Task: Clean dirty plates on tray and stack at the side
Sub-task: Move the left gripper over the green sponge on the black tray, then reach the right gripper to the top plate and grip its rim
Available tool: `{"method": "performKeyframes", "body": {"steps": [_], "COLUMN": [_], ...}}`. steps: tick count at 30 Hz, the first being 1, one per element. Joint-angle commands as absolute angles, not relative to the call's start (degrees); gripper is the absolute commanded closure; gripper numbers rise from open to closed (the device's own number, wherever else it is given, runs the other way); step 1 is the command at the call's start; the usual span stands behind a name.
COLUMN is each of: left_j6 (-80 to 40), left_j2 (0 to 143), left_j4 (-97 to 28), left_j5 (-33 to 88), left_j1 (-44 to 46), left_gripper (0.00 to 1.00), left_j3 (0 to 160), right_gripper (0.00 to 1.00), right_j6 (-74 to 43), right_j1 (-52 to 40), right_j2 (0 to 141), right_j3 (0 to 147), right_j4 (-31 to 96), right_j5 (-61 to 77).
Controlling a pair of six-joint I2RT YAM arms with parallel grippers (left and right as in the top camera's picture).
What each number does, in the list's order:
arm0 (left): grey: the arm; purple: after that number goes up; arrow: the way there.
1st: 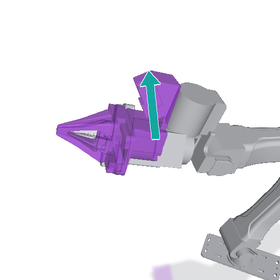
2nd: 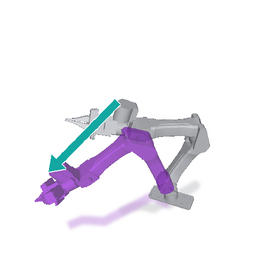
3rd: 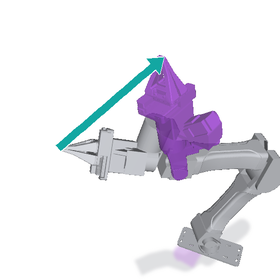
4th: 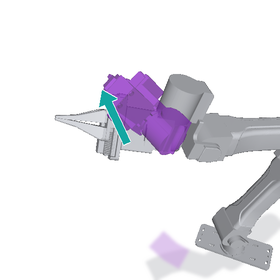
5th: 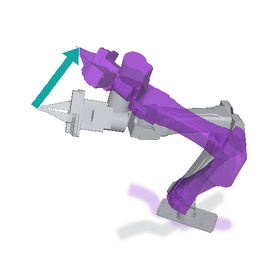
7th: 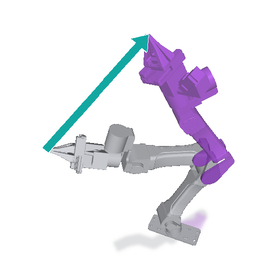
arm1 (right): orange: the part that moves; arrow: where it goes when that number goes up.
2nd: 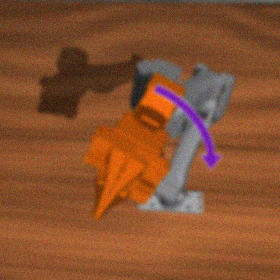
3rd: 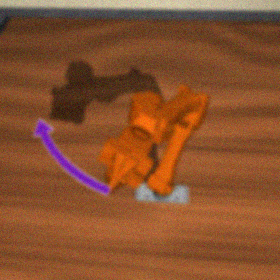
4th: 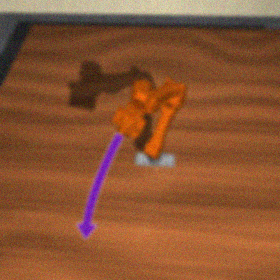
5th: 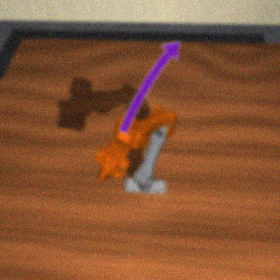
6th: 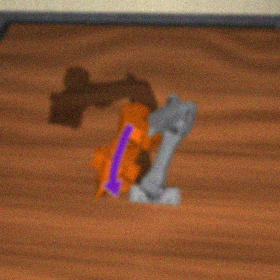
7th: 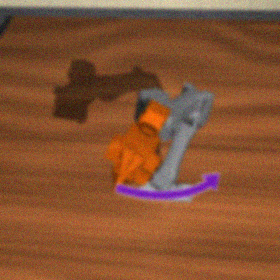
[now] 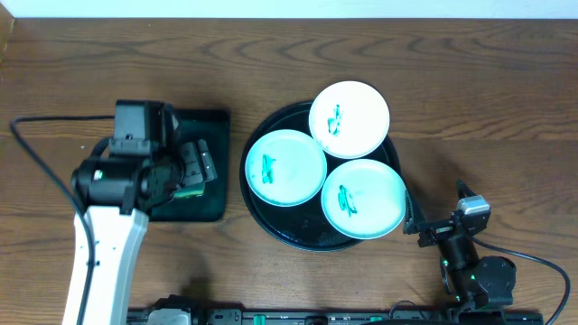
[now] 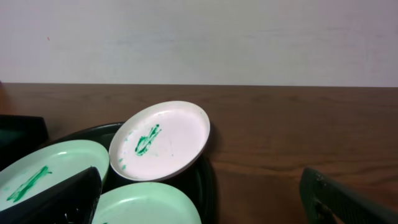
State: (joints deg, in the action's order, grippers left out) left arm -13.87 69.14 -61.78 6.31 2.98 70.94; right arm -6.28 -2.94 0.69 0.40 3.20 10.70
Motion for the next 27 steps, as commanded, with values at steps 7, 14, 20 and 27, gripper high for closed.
{"method": "performKeyframes", "body": {"steps": [7,14,20,27], "left_j6": [-13.13,-13.15,-13.13,-13.13], "left_j2": [71.48,71.48,71.48,71.48], "left_j4": [-62.98,-62.98,-62.72,-62.30], "left_j5": [8.60,8.60,8.58,8.58], "left_j1": [2.59,2.59,2.59,2.59], "left_gripper": [0.16,0.16,0.16,0.16], "left_j3": [72.25,72.25,72.25,72.25], "right_gripper": [0.01,0.01,0.01,0.01], "right_j6": [-6.68,-14.33,-13.47,-5.63], "right_j1": [-2.72,-2.70,-2.72,-2.85], "right_j2": [0.49,0.78,10.28,38.37], "right_j3": [0.32,1.80,13.08,36.77], "right_j4": [2.57,-4.45,5.30,15.99], "right_j5": [16.56,34.59,37.67,46.46]}}
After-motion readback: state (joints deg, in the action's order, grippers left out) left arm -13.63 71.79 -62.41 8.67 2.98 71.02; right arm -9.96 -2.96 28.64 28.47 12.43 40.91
